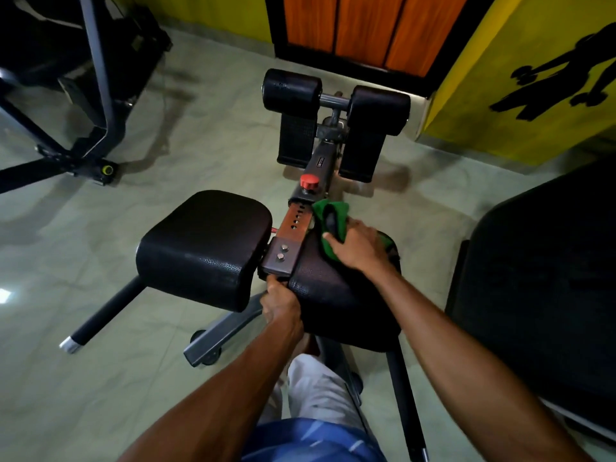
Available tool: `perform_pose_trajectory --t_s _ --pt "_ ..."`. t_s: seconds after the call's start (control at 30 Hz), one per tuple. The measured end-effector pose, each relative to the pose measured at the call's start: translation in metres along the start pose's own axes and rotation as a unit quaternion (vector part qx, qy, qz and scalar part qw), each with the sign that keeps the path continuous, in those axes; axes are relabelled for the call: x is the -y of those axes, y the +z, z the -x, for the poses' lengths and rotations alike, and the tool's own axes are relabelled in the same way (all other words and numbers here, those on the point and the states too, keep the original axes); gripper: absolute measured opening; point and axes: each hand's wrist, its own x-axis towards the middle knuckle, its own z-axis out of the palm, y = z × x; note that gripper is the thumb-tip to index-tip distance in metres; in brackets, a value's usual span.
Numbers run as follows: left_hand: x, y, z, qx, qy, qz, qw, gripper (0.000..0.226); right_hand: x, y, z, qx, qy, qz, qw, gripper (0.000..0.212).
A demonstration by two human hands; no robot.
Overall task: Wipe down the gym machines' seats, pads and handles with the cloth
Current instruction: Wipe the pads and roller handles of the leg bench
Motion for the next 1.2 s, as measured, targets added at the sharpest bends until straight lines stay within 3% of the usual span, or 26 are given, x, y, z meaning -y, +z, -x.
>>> perform_pose_trajectory --t_s 0.1,0.23,0.27,0.33,0.4,0.47,0.53,0.63,0.73,0.77,0.83,0.93,1.0,1.07,1.13,1.2 --pt "0.002 -0.002 -0.002 0.033 0.010 0.017 0.999 0.063 0.019 0.011 0.063 -0.031 -0.129 -0.044 0.990 0.074" --pt "0.002 -0.006 -0.008 0.176 -0.059 0.129 0.974 0.054 -0.030 0.017 0.135 -0.124 -0.253 -0.009 0.959 0.078" --pt "-0.001 -0.009 -0.007 0.195 -0.059 0.115 0.972 0.049 -0.049 0.020 0.139 -0.154 -0.238 -0.002 0.959 0.077" --pt "-0.006 -0.018 -0.006 0.225 -0.045 0.064 0.971 0.037 -0.069 0.019 0.133 -0.215 -0.109 -0.002 0.971 0.074" --pt "-0.004 -0.022 -0.014 0.239 -0.043 0.031 0.970 0.037 -0.054 0.015 0.118 -0.217 0.090 -0.037 0.971 0.070" --pt "-0.003 -0.028 -0.012 0.261 -0.038 0.014 0.965 0.039 -0.016 0.016 0.104 -0.212 0.166 -0.043 0.962 0.065" --pt "0.000 -0.036 -0.016 0.264 -0.050 0.024 0.963 0.047 0.030 0.029 0.101 -0.238 0.121 -0.042 0.963 0.067" --pt "0.002 -0.052 -0.023 0.299 -0.068 0.038 0.951 0.063 0.077 0.060 0.121 -0.266 -0.019 -0.045 0.963 0.072" --pt "0.001 -0.064 -0.023 0.311 -0.068 0.073 0.945 0.060 0.055 0.074 0.144 -0.274 -0.196 0.001 0.941 0.086" --pt "-0.001 -0.066 -0.020 0.308 -0.066 0.064 0.947 0.061 0.036 0.076 0.149 -0.290 -0.220 0.009 0.931 0.085" --pt "-0.003 -0.069 -0.023 0.331 -0.057 0.015 0.942 0.073 -0.001 0.078 0.156 -0.341 -0.202 0.013 0.918 0.081" --pt "-0.002 -0.070 -0.023 0.350 -0.064 -0.027 0.934 0.080 -0.026 0.074 0.160 -0.412 -0.043 -0.003 0.910 0.077" --pt "-0.002 -0.070 -0.021 0.355 -0.050 -0.035 0.933 0.078 -0.001 0.070 0.154 -0.437 0.088 -0.040 0.894 0.073" --pt "-0.003 -0.071 -0.019 0.368 -0.035 -0.046 0.928 0.078 0.041 0.071 0.148 -0.441 0.154 -0.089 0.880 0.070" --pt "-0.005 -0.074 -0.016 0.366 -0.038 -0.035 0.929 0.077 0.075 0.085 0.147 -0.424 0.095 -0.098 0.896 0.068" --pt "-0.007 -0.078 -0.016 0.378 -0.029 -0.019 0.925 0.068 0.082 0.107 0.154 -0.374 -0.034 -0.043 0.926 0.082"
